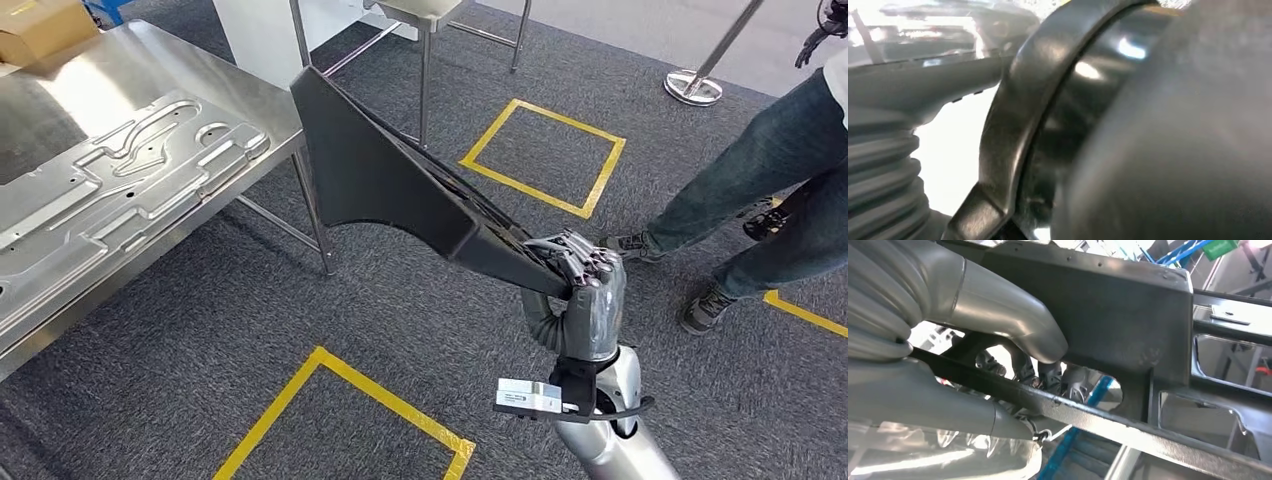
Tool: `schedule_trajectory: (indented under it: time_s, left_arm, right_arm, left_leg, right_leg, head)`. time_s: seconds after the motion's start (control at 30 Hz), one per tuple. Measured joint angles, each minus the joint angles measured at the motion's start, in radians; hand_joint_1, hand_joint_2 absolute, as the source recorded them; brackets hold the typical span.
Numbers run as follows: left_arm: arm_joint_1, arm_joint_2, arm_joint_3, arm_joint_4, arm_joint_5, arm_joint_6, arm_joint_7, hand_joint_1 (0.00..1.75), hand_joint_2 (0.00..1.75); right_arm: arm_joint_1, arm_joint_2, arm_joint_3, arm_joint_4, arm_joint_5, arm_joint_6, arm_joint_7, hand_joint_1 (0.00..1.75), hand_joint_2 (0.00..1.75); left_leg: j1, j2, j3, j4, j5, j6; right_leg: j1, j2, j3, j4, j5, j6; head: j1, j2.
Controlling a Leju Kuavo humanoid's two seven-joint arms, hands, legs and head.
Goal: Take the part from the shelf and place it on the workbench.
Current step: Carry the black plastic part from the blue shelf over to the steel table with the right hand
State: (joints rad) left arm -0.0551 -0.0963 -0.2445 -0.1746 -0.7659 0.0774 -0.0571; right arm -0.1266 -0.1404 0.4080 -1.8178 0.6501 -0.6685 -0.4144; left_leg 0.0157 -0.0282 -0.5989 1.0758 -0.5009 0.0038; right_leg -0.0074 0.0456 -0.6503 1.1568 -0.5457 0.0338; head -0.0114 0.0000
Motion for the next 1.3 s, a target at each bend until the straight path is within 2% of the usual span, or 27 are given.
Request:
schedule_trajectory:
  time_s: [0.07,0.1,0.13,0.17,0.2,0.27,0.33,0.43,0.5,0.57,0.6,0.63,0.67,0.73,0.77,0.8,0.83,0.9,0.97,1.0,1.07,1.1,1.13,1.17,1.23,1.27,1.3]
  left_arm:
    - [0.002,0.0,0.0,0.0,0.0,0.0,0.0,0.0,1.75]
    - [0.003,0.0,0.001,0.0,0.0,0.0,0.0,0.0,1.75]
    - [0.003,0.0,0.001,0.0,0.0,0.0,0.0,0.0,1.75]
    - [0.003,0.0,0.001,0.0,0.0,0.0,0.0,0.0,1.75]
    - [0.003,0.0,0.002,0.0,0.0,0.0,0.0,0.0,1.75]
    - [0.004,0.0,0.005,0.001,0.0,0.0,0.0,0.0,1.75]
    - [0.004,0.0,0.009,0.001,0.0,0.002,0.0,0.0,1.75]
    - [0.005,0.0,0.014,0.001,0.0,0.004,0.0,0.0,1.75]
    - [0.005,0.0,0.016,0.0,0.0,0.006,0.0,0.0,1.75]
    - [0.005,0.0,0.018,0.001,0.0,0.007,-0.001,0.0,1.75]
    - [0.005,0.0,0.019,0.001,0.0,0.007,-0.001,0.0,1.75]
    - [0.005,0.0,0.021,0.001,0.0,0.008,-0.002,0.0,1.75]
    - [0.005,0.0,0.022,0.001,0.0,0.008,-0.002,0.0,1.75]
    - [0.005,0.0,0.024,0.001,0.0,0.007,0.001,0.0,1.75]
    - [0.005,0.0,0.024,0.001,0.0,0.007,0.002,0.0,1.75]
    - [0.005,0.0,0.024,0.001,0.0,0.007,0.003,0.0,1.75]
    - [0.004,0.0,0.024,0.002,-0.001,0.006,0.003,0.0,1.75]
    - [0.004,0.0,0.025,0.001,-0.001,0.006,0.003,0.0,1.75]
    - [0.003,0.0,0.025,0.0,-0.002,0.006,0.003,0.0,1.75]
    - [0.003,0.0,0.025,0.0,-0.002,0.006,0.003,0.0,1.75]
    - [0.003,0.0,0.026,0.0,-0.002,0.006,0.003,0.0,1.75]
    - [0.003,0.0,0.027,0.0,-0.003,0.006,0.003,0.0,1.75]
    - [0.003,0.0,0.027,0.0,-0.003,0.006,0.003,0.0,1.75]
    - [0.003,0.0,0.027,0.0,-0.003,0.006,0.003,0.0,1.75]
    - [0.002,0.0,0.027,0.0,-0.004,0.006,0.003,0.0,1.75]
    - [0.001,0.0,0.028,0.0,-0.005,0.006,0.003,0.0,1.75]
    - [0.0,0.0,0.028,0.0,-0.006,0.006,0.003,0.0,1.75]
  right_arm:
    - [0.001,0.0,0.0,0.001,0.003,0.002,0.003,1.75,1.75]
    - [0.003,0.0,0.0,0.003,0.004,0.003,0.005,1.75,1.75]
    - [0.004,0.0,0.0,0.004,0.004,0.004,0.006,1.75,1.75]
    - [0.005,0.0,0.0,0.004,0.003,0.006,0.009,1.75,1.75]
    - [0.005,0.0,0.0,0.005,0.0,0.011,0.011,1.75,1.75]
    - [0.004,0.0,0.001,0.005,-0.027,0.036,0.013,1.75,1.75]
    - [0.005,0.0,0.002,0.006,-0.096,0.09,0.008,1.75,1.75]
    - [0.007,0.0,0.003,0.004,-0.175,0.15,0.001,1.75,1.75]
    - [0.006,0.001,0.003,0.003,-0.186,0.16,-0.004,1.75,1.75]
    - [0.005,0.002,0.003,0.003,-0.189,0.164,-0.005,1.75,1.75]
    - [0.006,0.002,0.003,0.003,-0.191,0.164,-0.005,1.75,1.75]
    - [0.006,0.002,0.004,0.003,-0.189,0.164,-0.005,1.75,1.75]
    - [0.007,0.003,0.004,0.003,-0.184,0.163,-0.004,1.75,1.75]
    - [0.007,0.003,0.004,0.003,-0.163,0.156,0.0,1.75,1.75]
    - [0.007,0.003,0.004,0.003,-0.151,0.151,0.003,1.75,1.75]
    - [0.007,0.003,0.003,0.003,-0.142,0.147,0.006,1.75,1.75]
    - [0.007,0.003,0.003,0.004,-0.137,0.144,0.007,1.75,1.75]
    - [0.006,0.003,0.002,0.003,-0.132,0.142,0.009,1.75,1.75]
    - [0.005,0.003,0.001,0.003,-0.13,0.142,0.008,1.75,1.75]
    - [0.004,0.003,0.001,0.003,-0.13,0.141,0.008,1.75,1.75]
    - [0.005,0.003,0.001,0.004,-0.129,0.141,0.008,1.75,1.75]
    - [0.007,0.003,0.001,0.004,-0.128,0.14,0.009,1.75,1.75]
    - [0.01,0.003,0.001,0.004,-0.126,0.139,0.009,1.75,1.75]
    - [0.011,0.003,0.001,0.004,-0.124,0.139,0.009,1.75,1.75]
    - [0.011,0.003,0.001,0.005,-0.122,0.137,0.01,1.75,1.75]
    - [0.011,0.003,0.001,0.005,-0.121,0.136,0.01,1.75,1.75]
    - [0.011,0.003,0.001,0.005,-0.121,0.134,0.01,1.75,1.75]
  left_leg:
    - [0.0,0.012,0.007,0.0,-0.009,0.005]
    - [0.0,0.017,0.011,0.0,-0.013,0.005]
    - [0.001,0.021,0.017,0.0,-0.019,0.004]
    - [0.001,0.023,0.025,-0.001,-0.025,0.002]
    - [0.002,0.025,0.035,-0.001,-0.032,0.0]
    - [0.0,0.028,0.049,-0.004,-0.045,-0.009]
    - [-0.004,0.03,0.055,-0.011,-0.052,-0.018]
    - [-0.006,0.032,0.063,-0.012,-0.063,-0.031]
    - [-0.006,0.031,0.028,0.068,-0.097,-0.034]
    - [-0.007,0.03,-0.055,0.207,-0.14,-0.035]
    - [-0.007,0.03,-0.092,0.257,-0.146,-0.035]
    - [-0.007,0.03,-0.111,0.271,-0.132,-0.035]
    - [-0.007,0.031,-0.111,0.244,-0.097,-0.035]
    - [-0.007,0.049,-0.07,0.114,-0.004,-0.033]
    - [-0.009,0.059,-0.049,0.056,0.023,-0.031]
    - [-0.011,0.066,-0.036,0.02,0.035,-0.028]
    - [-0.014,0.067,-0.033,0.007,0.032,-0.024]
    - [-0.014,0.052,-0.032,0.0,0.028,-0.015]
    - [-0.009,0.038,-0.025,-0.004,0.023,-0.005]
    - [-0.006,0.032,-0.02,-0.005,0.021,0.0]
    - [-0.003,0.019,-0.014,-0.005,0.013,0.006]
    - [-0.002,0.01,-0.01,-0.005,0.009,0.007]
    - [0.0,0.0,-0.005,-0.005,0.004,0.006]
    - [0.002,-0.012,0.003,-0.005,-0.001,0.003]
    - [0.01,-0.034,0.021,-0.006,-0.014,-0.006]
    - [0.012,-0.045,0.027,-0.006,-0.02,-0.013]
    - [0.013,-0.055,0.029,-0.007,-0.024,-0.019]
  right_leg:
    - [-0.002,-0.024,-0.08,0.127,-0.038,0.002]
    - [-0.004,-0.029,-0.109,0.163,-0.038,0.003]
    - [-0.005,-0.032,-0.12,0.163,-0.019,0.004]
    - [-0.005,-0.034,-0.11,0.124,0.018,0.004]
    - [-0.005,-0.036,-0.084,0.057,0.063,0.003]
    - [0.001,-0.043,-0.032,-0.057,0.11,-0.001]
    - [0.007,-0.047,-0.014,-0.092,0.105,-0.007]
    - [0.001,-0.042,0.0,-0.105,0.096,-0.022]
    - [-0.004,-0.041,0.018,-0.111,0.087,-0.035]
    - [-0.002,-0.04,0.032,-0.112,0.075,-0.044]
    - [-0.001,-0.039,0.039,-0.112,0.069,-0.046]
    - [-0.001,-0.039,0.048,-0.112,0.061,-0.046]
    - [-0.001,-0.039,0.06,-0.112,0.053,-0.044]
    - [-0.001,-0.041,0.085,-0.111,0.034,-0.036]
    - [0.001,-0.043,0.095,-0.109,0.025,-0.031]
    - [0.004,-0.046,0.1,-0.109,0.018,-0.027]
    - [0.006,-0.051,0.103,-0.109,0.013,-0.023]
    - [0.006,-0.064,0.108,-0.113,0.005,-0.016]
    - [0.005,-0.067,0.099,-0.085,-0.015,-0.008]
    - [0.004,-0.066,0.077,-0.043,-0.033,-0.006]
    - [0.0,-0.063,-0.004,0.091,-0.076,-0.002]
    - [-0.003,-0.063,-0.044,0.147,-0.084,0.0]
    - [-0.005,-0.063,-0.071,0.171,-0.074,0.002]
    - [-0.007,-0.062,-0.077,0.153,-0.042,0.003]
    - [-0.012,-0.04,-0.04,0.031,0.051,0.008]
    - [-0.014,-0.018,-0.017,-0.03,0.082,0.01]
    - [-0.015,0.001,0.002,-0.073,0.093,0.011]
  head:
    - [0.015,0.0]
    - [0.02,0.0]
    - [0.025,0.0]
    - [0.029,0.0]
    - [0.033,0.0]
    - [0.039,0.0]
    - [0.039,0.0]
    - [0.031,0.0]
    - [0.018,0.0]
    - [0.004,0.0]
    - [0.0,0.0]
    - [-0.003,0.0]
    - [-0.006,0.0]
    - [-0.016,0.0]
    - [-0.021,0.0]
    - [-0.023,0.0]
    - [-0.023,0.0]
    - [-0.019,0.0]
    - [-0.015,0.0]
    - [-0.009,0.0]
    - [0.004,0.0]
    - [0.01,0.0]
    - [0.014,0.0]
    - [0.018,0.0]
    - [0.026,0.0]
    - [0.03,0.0]
    - [0.033,0.0]
